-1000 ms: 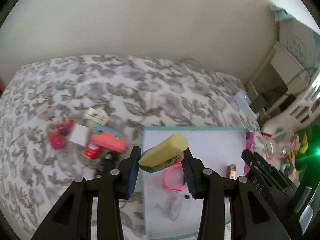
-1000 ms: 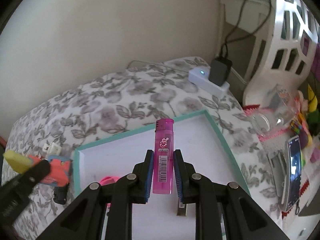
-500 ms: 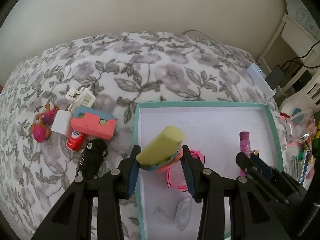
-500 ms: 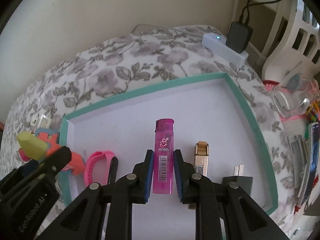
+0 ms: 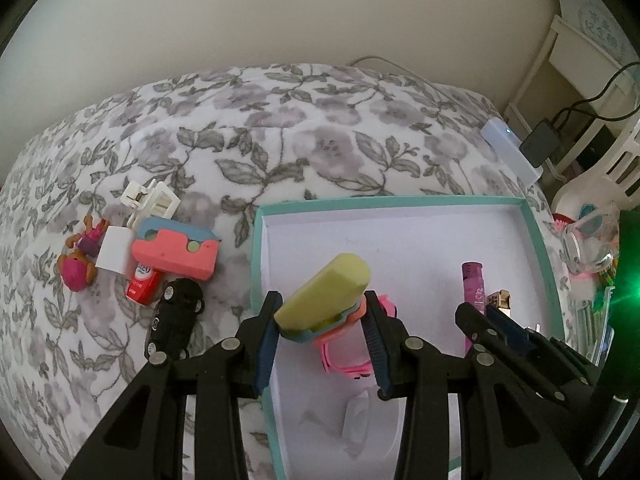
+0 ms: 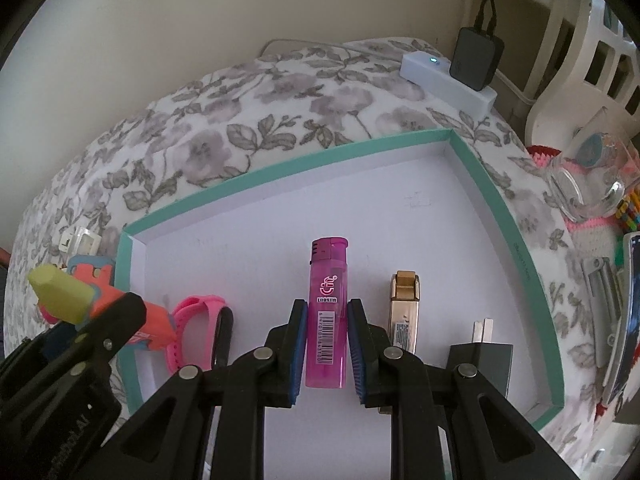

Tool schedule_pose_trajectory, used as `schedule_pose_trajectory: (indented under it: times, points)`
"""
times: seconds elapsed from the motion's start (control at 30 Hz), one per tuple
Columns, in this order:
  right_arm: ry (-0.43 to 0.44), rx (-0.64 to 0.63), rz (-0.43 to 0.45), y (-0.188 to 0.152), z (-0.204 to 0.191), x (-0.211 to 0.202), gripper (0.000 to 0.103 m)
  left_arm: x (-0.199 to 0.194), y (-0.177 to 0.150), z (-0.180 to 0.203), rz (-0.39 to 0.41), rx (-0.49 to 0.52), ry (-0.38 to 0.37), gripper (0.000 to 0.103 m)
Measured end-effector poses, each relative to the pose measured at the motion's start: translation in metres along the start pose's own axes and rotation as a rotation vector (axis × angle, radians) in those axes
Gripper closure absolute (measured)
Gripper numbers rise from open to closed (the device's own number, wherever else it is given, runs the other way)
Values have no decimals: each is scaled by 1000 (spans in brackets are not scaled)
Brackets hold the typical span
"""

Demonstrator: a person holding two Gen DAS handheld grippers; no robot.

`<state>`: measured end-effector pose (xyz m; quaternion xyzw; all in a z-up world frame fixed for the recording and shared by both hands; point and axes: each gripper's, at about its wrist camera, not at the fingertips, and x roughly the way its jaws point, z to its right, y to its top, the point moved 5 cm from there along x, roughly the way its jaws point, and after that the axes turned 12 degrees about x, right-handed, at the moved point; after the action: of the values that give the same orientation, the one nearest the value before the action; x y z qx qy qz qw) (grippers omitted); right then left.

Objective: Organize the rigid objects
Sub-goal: 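Carry knife into tray and open left tool while right tool releases lighter there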

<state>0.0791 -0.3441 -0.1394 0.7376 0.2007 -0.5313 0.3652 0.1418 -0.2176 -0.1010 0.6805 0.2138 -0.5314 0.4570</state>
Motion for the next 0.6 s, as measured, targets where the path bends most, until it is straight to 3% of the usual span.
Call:
schedule_pose_trajectory:
  times: [0.6]
  points:
    - [-16,-3,-2,0,0,-3,81,1,1,-2,-10,-45,-63,61]
